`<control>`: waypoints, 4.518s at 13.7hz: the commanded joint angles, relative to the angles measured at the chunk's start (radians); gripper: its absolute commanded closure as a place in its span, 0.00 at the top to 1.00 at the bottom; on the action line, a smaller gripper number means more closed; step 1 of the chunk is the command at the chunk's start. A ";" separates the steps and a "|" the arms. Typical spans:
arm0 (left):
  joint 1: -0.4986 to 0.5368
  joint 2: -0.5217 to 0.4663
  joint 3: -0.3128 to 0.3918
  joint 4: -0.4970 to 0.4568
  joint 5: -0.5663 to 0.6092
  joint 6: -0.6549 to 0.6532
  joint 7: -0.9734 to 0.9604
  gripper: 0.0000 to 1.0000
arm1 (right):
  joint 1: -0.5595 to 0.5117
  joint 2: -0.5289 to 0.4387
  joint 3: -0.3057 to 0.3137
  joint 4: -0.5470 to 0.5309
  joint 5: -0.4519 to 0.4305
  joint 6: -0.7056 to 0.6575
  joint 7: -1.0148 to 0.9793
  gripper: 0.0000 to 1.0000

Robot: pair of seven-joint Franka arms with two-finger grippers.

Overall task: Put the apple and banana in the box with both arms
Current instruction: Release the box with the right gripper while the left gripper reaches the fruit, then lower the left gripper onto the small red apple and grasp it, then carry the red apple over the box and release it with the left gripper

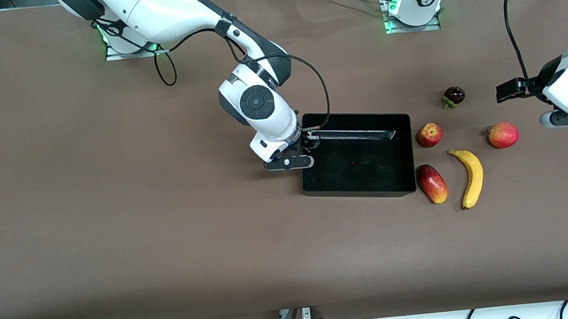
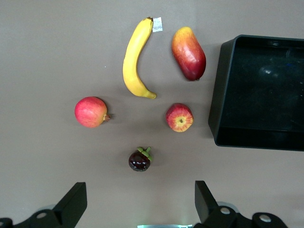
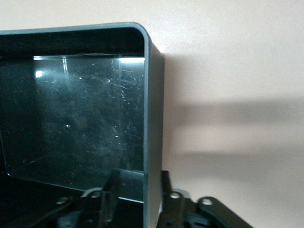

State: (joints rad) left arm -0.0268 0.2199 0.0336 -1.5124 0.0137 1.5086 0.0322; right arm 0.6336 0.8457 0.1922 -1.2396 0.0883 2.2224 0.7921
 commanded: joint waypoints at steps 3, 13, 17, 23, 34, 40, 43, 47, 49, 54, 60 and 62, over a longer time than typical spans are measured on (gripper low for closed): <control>0.019 0.094 0.002 0.098 0.017 -0.016 0.031 1.00 | -0.118 -0.132 -0.008 0.020 0.013 -0.240 -0.198 1.00; 0.002 0.206 -0.030 0.071 0.017 0.110 0.223 1.00 | -0.434 -0.482 -0.103 -0.058 0.013 -0.664 -0.602 1.00; -0.007 0.210 -0.055 -0.001 0.002 0.139 0.245 1.00 | -0.434 -0.684 -0.146 -0.257 0.005 -0.638 -0.607 1.00; 0.056 0.185 -0.087 -0.173 0.012 0.314 0.702 1.00 | -0.540 -0.804 -0.108 -0.360 -0.047 -0.635 -0.679 1.00; 0.047 0.042 -0.119 -0.607 -0.015 0.734 0.710 1.00 | -0.545 -0.794 -0.109 -0.328 -0.102 -0.642 -0.676 1.00; 0.059 0.033 -0.178 -0.782 -0.011 0.985 0.732 1.00 | -0.538 -0.780 -0.126 -0.302 -0.104 -0.672 -0.669 1.00; 0.093 0.052 -0.179 -0.787 -0.011 1.001 0.782 1.00 | -0.538 -0.777 -0.126 -0.302 -0.101 -0.655 -0.668 1.00; 0.093 0.093 -0.181 -0.790 -0.011 1.061 0.793 1.00 | -0.538 -0.774 -0.126 -0.302 -0.113 -0.627 -0.669 1.00; 0.093 0.105 -0.181 -0.790 -0.011 1.061 0.816 0.94 | -0.540 -0.769 -0.126 -0.301 -0.111 -0.618 -0.669 1.00; 0.111 0.121 -0.176 -0.781 -0.009 1.058 0.844 0.04 | -0.538 -0.771 -0.125 -0.302 -0.111 -0.635 -0.671 1.00; 0.139 0.020 -0.181 -0.639 -0.024 0.741 0.838 0.04 | -0.537 -0.772 -0.122 -0.304 -0.110 -0.642 -0.671 1.00; 0.128 0.019 -0.184 -0.516 -0.029 0.587 0.801 0.04 | -0.537 -0.772 -0.122 -0.304 -0.110 -0.644 -0.671 1.00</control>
State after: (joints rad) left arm 0.1016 0.2521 -0.1388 -2.1330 0.0081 2.2245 0.8476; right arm 0.1013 0.0751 0.0615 -1.5486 -0.0066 1.5920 0.1239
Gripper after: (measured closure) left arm 0.357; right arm 0.000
